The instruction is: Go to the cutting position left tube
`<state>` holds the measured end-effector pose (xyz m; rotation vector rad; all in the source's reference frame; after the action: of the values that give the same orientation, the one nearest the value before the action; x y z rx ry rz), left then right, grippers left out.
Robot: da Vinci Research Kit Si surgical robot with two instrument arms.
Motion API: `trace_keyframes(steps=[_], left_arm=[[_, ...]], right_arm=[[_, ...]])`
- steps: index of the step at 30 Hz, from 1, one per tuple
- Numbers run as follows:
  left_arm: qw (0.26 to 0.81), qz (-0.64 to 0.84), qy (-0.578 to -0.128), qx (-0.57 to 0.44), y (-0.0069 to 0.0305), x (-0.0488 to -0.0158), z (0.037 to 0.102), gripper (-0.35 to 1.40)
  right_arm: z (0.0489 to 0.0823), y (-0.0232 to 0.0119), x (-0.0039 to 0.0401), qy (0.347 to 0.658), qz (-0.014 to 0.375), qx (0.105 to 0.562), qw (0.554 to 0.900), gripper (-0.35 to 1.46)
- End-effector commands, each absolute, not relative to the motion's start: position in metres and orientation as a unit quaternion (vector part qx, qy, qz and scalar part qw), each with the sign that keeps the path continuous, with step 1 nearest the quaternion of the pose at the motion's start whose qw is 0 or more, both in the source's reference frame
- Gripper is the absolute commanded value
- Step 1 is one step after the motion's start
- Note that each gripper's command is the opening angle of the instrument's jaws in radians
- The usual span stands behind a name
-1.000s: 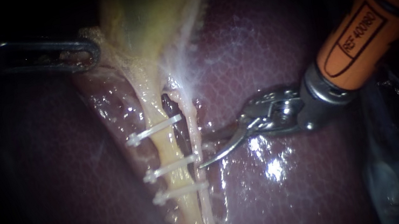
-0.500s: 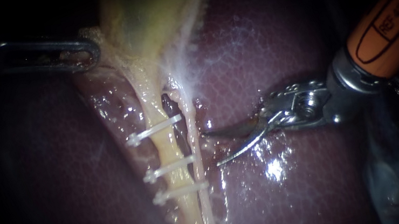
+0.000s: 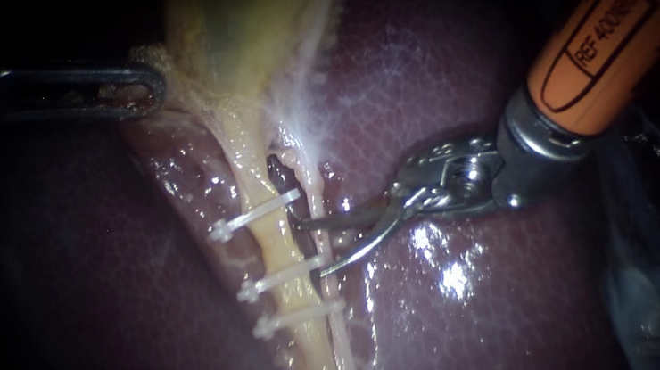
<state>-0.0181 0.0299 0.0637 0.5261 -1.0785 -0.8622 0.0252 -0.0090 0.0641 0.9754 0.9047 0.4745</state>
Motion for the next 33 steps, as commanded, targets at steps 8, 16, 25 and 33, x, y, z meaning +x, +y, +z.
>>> trace_keyframes(steps=[8,16,25,33], left_arm=[[0.74,-0.393,-0.491,0.239,0.0299,-0.0181,0.0638,-0.35],[0.74,-0.393,-0.491,0.239,0.0299,-0.018,0.0638,-0.35],[0.74,-0.393,-0.491,0.239,0.0299,-0.018,0.0637,-0.35],[0.74,-0.393,-0.491,0.239,0.0299,-0.018,0.0638,-0.35]], right_arm=[[0.0669,-0.0089,0.0261,0.422,0.214,0.463,0.749,1.39],[0.0661,-0.0091,0.0287,0.448,0.209,0.506,0.706,1.39],[0.0646,-0.0095,0.0316,0.472,0.196,0.543,0.666,1.38],[0.0644,-0.0096,0.0337,0.497,0.186,0.554,0.641,1.36]])
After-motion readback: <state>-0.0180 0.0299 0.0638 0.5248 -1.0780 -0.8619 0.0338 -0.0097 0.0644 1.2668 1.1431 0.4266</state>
